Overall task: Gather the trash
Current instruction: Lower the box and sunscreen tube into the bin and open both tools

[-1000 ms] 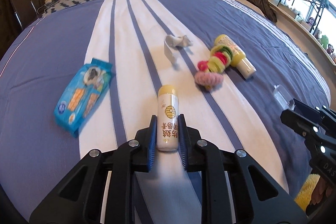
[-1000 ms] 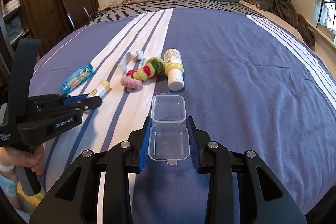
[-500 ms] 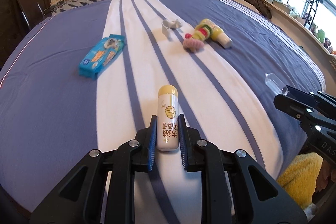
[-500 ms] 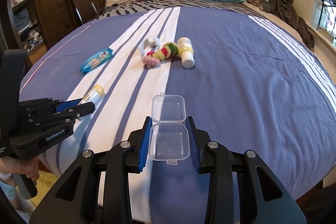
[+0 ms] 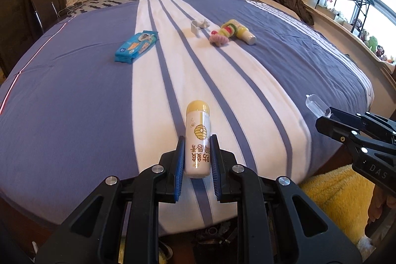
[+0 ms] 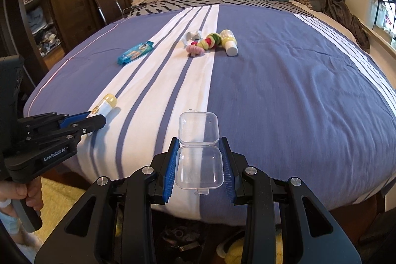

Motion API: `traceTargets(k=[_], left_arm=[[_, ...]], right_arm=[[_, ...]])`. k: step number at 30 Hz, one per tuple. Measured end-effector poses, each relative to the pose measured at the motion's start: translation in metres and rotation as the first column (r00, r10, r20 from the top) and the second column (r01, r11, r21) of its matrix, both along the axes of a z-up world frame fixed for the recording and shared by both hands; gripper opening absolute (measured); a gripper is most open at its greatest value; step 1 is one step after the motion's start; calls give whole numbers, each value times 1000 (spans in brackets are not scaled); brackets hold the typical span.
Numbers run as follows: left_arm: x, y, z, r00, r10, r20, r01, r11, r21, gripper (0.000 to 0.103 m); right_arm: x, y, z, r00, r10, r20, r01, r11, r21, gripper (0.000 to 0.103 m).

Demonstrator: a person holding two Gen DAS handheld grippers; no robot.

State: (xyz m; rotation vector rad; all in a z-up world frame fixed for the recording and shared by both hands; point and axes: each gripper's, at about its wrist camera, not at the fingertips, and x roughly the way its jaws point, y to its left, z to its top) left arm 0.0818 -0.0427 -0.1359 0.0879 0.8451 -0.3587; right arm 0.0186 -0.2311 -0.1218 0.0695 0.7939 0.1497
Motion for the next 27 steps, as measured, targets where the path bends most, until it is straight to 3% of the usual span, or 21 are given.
traceTargets(k=[12, 18, 27], left_arm=[[-73, 18, -4, 1000, 13, 10, -13, 999, -29, 18], [-96, 22, -28, 999, 29, -37, -30, 999, -32, 18], [-110, 21, -83, 986, 27, -167, -30, 999, -15, 18]], right_arm=[[-54, 19, -14, 998, 60, -15, -60, 998, 11, 34], [-67, 26, -40, 994, 79, -78, -78, 997, 22, 34], [-77, 34, -79, 981, 93, -170, -92, 996, 11, 34]])
